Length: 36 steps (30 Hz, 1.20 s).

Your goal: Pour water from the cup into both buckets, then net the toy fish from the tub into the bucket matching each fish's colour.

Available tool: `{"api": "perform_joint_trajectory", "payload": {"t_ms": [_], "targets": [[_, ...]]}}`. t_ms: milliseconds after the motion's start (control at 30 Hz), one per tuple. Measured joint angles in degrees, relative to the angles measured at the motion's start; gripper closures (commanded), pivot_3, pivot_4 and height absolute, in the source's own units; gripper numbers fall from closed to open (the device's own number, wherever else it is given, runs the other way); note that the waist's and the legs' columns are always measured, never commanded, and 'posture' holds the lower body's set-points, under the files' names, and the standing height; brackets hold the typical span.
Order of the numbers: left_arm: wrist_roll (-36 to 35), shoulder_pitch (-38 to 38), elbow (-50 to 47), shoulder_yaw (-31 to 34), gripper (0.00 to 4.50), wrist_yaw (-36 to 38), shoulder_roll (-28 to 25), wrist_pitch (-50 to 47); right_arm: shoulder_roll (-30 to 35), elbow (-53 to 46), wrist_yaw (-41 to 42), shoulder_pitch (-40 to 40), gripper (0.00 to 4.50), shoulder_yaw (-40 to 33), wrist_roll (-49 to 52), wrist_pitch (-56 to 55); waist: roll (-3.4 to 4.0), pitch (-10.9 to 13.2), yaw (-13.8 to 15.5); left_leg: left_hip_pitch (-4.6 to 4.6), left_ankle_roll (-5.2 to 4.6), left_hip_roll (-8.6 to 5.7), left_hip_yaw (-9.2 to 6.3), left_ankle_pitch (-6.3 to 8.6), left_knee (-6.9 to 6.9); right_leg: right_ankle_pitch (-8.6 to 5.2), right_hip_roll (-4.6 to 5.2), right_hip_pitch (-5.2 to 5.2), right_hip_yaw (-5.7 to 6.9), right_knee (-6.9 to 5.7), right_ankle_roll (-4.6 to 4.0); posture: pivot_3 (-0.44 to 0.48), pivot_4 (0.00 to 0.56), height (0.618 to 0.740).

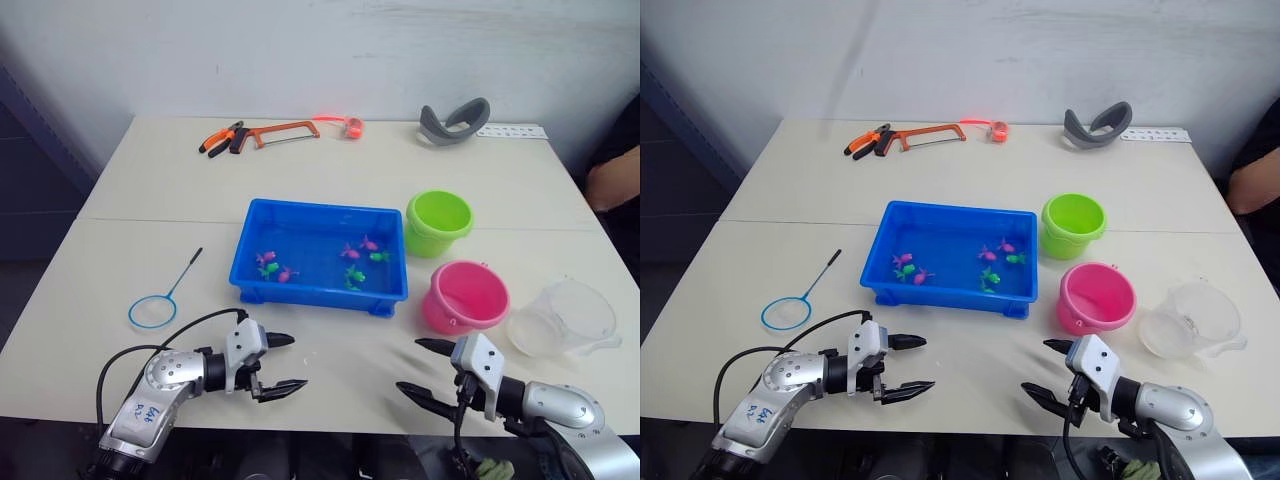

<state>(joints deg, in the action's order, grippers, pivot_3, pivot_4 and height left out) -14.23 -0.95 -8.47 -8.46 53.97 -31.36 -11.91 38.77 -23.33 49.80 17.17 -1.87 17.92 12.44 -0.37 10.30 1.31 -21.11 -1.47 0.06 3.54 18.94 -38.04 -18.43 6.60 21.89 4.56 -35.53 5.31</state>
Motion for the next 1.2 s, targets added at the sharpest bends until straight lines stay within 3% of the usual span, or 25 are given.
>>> {"api": "perform_joint_trajectory", "payload": {"t_ms": [467,667,867,1033,1200], "targets": [[-0.2,0.5,-1.3,-0.5,0.09,-0.9,1.1,-1.9,-0.6,0.0,-0.8,4.1,0.0,-0.9,-0.4,-2.9,0.0,0.0,0.0,0.02,0.01,0.0,0.0,0.0,0.0,0.0,-0.01,-0.01,0.0,-0.01,0.0,0.0,0.15,0.74],[-3.9,2.6,-3.5,-0.5,0.09,0.7,0.9,-6.2,-1.5,-2.6,-2.8,7.3,0.0,-3.4,1.1,-2.6,0.01,0.0,0.2,0.01,0.0,-0.01,-0.01,0.0,-0.01,0.0,0.0,-0.03,0.0,0.0,0.0,0.0,0.15,0.74],[-9.3,8.6,-7.1,-0.7,0.09,4.5,-0.4,-11.9,-5.6,-10.0,-7.1,16.3,0.0,-11.7,7.2,1.4,0.12,0.0,0.3,0.03,0.02,0.0,-0.07,-0.01,-0.01,0.0,0.0,-0.1,0.04,0.01,0.0,0.0,0.15,0.74],[-14.1,19.7,-6.2,-1.0,0.09,7.9,0.2,-17.1,-11.6,-15.6,-11.6,27.2,0.0,-24.3,15.0,3.9,0.11,0.0,0.2,0.1,0.0,-0.03,-0.11,-0.01,-0.03,0.01,-0.01,-0.26,0.06,0.04,0.03,0.0,0.15,0.74],[-14.6,27.9,-1.2,-2.2,0.09,12.1,1.6,-17.4,-15.4,-15.5,-15.0,30.2,0.0,-32.4,19.4,5.0,0.13,0.0,-0.1,0.14,0.03,0.0,-0.06,0.0,0.01,0.01,-0.07,-0.24,0.03,0.02,0.01,0.0,0.15,0.74]]}}
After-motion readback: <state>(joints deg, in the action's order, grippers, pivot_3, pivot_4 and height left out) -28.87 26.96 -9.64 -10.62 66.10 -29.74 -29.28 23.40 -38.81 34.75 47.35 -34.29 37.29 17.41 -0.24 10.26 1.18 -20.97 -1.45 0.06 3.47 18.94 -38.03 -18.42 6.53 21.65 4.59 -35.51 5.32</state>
